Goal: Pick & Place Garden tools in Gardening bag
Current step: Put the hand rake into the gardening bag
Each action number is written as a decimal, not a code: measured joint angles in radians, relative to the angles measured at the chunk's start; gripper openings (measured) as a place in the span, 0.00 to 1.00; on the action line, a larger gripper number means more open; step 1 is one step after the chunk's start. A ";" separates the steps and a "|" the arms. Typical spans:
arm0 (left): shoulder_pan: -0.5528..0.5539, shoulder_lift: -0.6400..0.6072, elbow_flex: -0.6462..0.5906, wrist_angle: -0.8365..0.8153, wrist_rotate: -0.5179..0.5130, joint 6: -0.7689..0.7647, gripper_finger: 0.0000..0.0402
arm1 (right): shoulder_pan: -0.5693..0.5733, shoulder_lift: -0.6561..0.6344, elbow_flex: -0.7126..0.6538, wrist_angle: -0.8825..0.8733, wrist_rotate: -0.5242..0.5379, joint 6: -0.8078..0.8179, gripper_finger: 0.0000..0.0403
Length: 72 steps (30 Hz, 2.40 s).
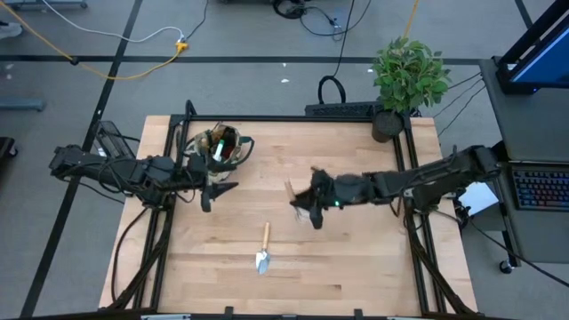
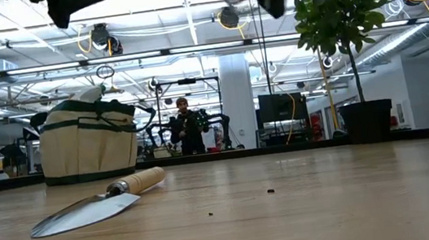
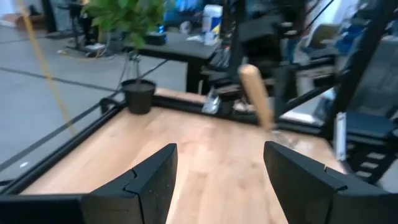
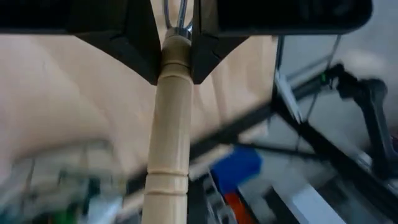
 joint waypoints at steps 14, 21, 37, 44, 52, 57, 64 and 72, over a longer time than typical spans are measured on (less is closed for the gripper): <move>0.040 0.187 0.001 0.383 0.045 0.009 0.61 | -0.193 0.052 -0.002 0.379 -0.144 -0.310 0.13; 0.116 0.286 0.008 0.518 0.081 -0.021 0.61 | -0.226 0.070 0.000 0.399 -0.229 -0.323 0.13; 0.241 0.503 0.222 0.470 0.289 -0.019 0.61 | -0.232 0.076 0.000 0.401 -0.230 -0.366 0.13; 0.274 0.545 0.263 0.466 0.354 -0.020 0.61 | -0.224 0.076 0.000 0.398 -0.229 -0.366 0.13; 0.281 0.550 0.269 0.447 0.363 -0.047 0.45 | -0.224 0.076 0.000 0.396 -0.227 -0.363 0.13; 0.282 0.549 0.269 0.463 0.385 -0.047 0.23 | -0.224 0.075 0.000 0.397 -0.224 -0.362 0.13; 0.283 0.549 0.269 0.478 0.392 -0.051 0.16 | -0.224 0.075 0.001 0.399 -0.226 -0.363 0.13; 0.284 0.548 0.269 0.478 0.406 -0.043 0.16 | -0.224 0.074 0.002 0.394 -0.228 -0.336 0.17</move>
